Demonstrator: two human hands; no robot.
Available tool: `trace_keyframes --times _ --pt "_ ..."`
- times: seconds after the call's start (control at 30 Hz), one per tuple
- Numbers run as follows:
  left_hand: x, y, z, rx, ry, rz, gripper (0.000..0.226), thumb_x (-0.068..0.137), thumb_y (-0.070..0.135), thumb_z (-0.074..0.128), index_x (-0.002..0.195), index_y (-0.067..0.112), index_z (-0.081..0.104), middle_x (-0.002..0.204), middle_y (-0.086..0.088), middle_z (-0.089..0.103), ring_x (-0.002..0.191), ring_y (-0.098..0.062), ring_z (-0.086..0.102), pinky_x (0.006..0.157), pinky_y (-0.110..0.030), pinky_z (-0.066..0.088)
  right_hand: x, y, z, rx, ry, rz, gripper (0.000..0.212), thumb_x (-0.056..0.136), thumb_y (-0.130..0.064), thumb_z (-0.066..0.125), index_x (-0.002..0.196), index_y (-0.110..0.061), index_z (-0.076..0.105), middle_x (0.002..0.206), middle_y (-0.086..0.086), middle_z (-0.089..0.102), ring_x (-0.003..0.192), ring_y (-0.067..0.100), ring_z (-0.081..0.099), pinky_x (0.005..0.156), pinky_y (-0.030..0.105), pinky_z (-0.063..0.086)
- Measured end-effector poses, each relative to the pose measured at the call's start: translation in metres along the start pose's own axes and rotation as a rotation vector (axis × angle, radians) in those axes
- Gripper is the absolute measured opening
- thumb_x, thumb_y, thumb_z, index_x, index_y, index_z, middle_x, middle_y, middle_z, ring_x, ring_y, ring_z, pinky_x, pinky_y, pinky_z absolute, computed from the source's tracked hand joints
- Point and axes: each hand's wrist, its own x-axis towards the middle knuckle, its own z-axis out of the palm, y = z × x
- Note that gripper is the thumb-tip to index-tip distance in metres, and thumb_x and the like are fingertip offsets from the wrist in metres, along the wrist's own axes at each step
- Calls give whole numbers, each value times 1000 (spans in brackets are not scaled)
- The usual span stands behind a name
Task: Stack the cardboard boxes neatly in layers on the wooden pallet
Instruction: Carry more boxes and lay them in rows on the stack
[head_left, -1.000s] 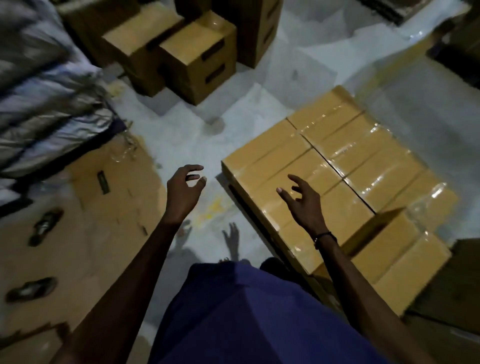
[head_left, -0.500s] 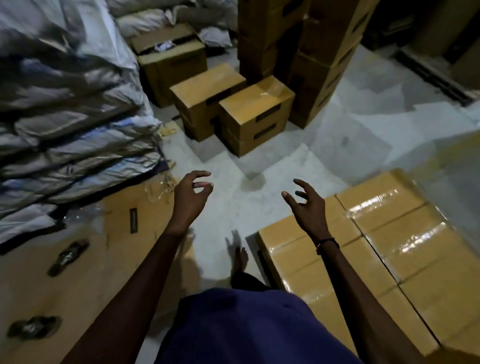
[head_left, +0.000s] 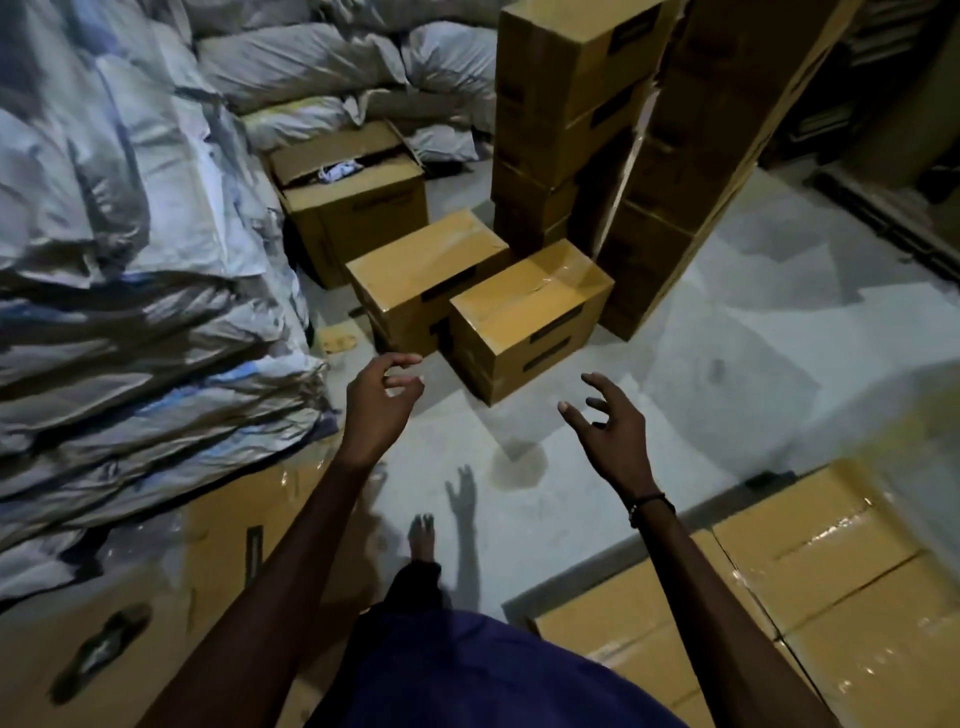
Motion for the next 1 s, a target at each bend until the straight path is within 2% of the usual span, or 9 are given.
trace_keyframes --times 0.17,0.33,0.43,0.53,0.6,0.73,0.8,0.87,1.0 --pt "125 2 15 -10 -76 33 22 93 17 69 112 28 72 108 9 73 95 -3 70 85 -36 59 93 -8 29 -30 72 45 56 91 -40 77 141 -25 55 148 -6 54 122 19 61 92 45 58" --pt "242 7 28 5 -225 54 21 96 14 69 117 19 70 115 5 71 95 3 68 77 -18 53 165 -14 61 -57 127 110 59 88 -37 80 140 -25 55 150 -4 52 124 21 60 92 51 58" --pt "311 3 39 90 -341 103 22 95 15 69 116 21 70 118 9 69 97 5 66 79 -11 50 201 -14 76 -71 154 175 64 87 -36 82 142 -22 54 155 0 47 129 24 57 100 46 55" --pt "368 1 58 200 -462 178 24 93 7 69 116 16 70 118 4 67 92 11 63 75 -1 44 230 -11 87 -98 108 255 71 86 -39 82 147 -24 49 161 -1 39 134 25 53 103 44 51" --pt "406 -3 75 279 -543 214 24 92 7 69 115 15 70 118 3 63 90 4 63 74 -5 45 254 -3 92 -129 79 304 74 85 -43 82 148 -25 48 164 -1 34 136 25 50 105 43 49" --pt "479 -18 118 425 -701 262 28 91 15 71 118 19 67 115 5 57 94 -15 63 78 -29 51 307 27 98 -173 48 402 85 79 -58 80 150 -27 45 166 -2 30 145 25 40 112 51 43" --pt "514 -29 146 542 -774 296 33 91 18 71 123 18 64 112 4 55 96 -20 62 77 -31 48 341 46 103 -208 4 463 94 76 -62 81 153 -26 41 167 -1 27 150 24 33 117 52 38" --pt "543 -41 174 630 -852 292 42 91 23 72 131 16 61 122 -3 60 102 -24 63 81 -33 50 376 64 111 -244 -64 499 101 75 -60 83 156 -23 36 169 1 22 153 23 26 122 47 30" --pt "592 -72 232 745 -1049 241 58 91 24 74 142 8 52 139 -12 59 115 -29 62 87 -30 45 449 101 136 -335 -196 516 115 71 -53 89 160 -15 27 171 6 14 154 25 24 119 39 29"
